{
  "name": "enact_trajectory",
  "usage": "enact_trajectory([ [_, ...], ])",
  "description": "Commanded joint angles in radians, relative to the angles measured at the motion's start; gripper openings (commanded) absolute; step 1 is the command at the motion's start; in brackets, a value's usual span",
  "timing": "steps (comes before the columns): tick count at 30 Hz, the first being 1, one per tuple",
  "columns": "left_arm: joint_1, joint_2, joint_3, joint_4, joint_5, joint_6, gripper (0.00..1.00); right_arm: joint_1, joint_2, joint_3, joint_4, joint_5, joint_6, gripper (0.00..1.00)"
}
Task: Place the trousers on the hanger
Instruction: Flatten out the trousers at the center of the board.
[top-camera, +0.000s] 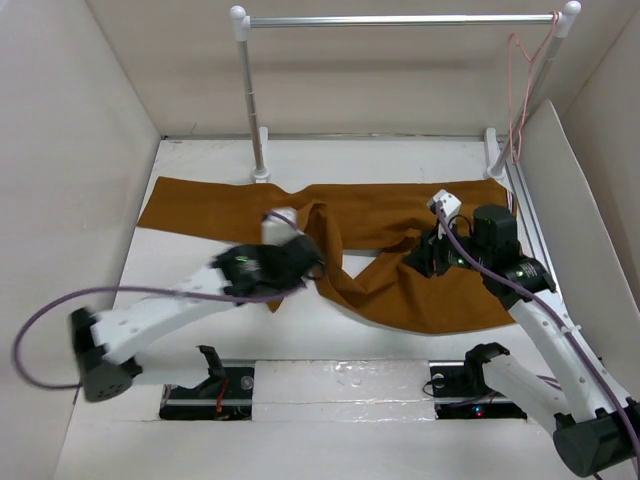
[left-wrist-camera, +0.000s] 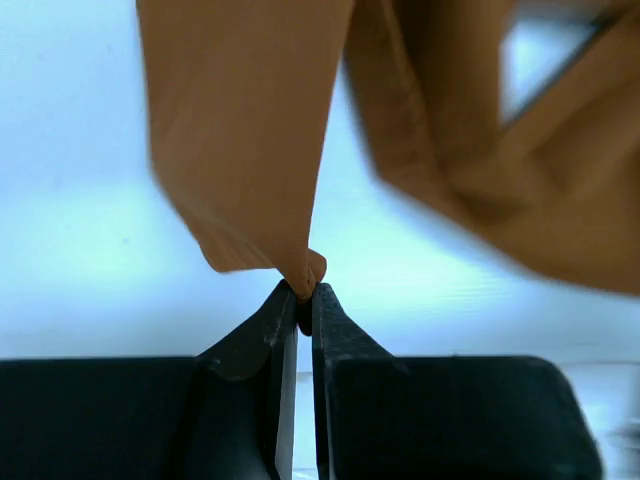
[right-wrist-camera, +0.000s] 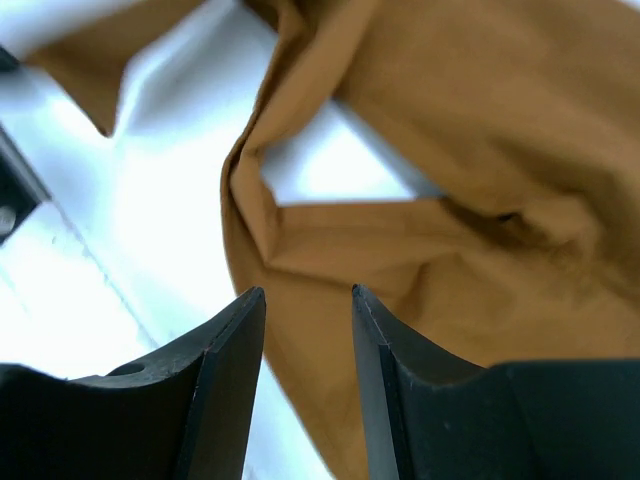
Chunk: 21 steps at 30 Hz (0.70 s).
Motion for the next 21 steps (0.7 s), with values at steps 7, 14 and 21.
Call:
enact_trajectory([
  [7, 0.299, -0.619, 0.385, -0.211, -0.115, -0.303, 0.00, 0.030, -0.061, -0.053, -0.159, 0.030, -0.070, 0.46],
  [14, 0.282, -0.684, 0.567, -0.208, -0.523, -0.399, 0.00, 0.039, -0.036, -0.059, -0.195, 0.046, -0.093, 0.46],
  [21, 0.212, -0.731, 0.450, -0.210, -0.685, -0.459, 0.00, 0.039, -0.030, -0.048, -0.209, 0.070, -0.099, 0.47],
])
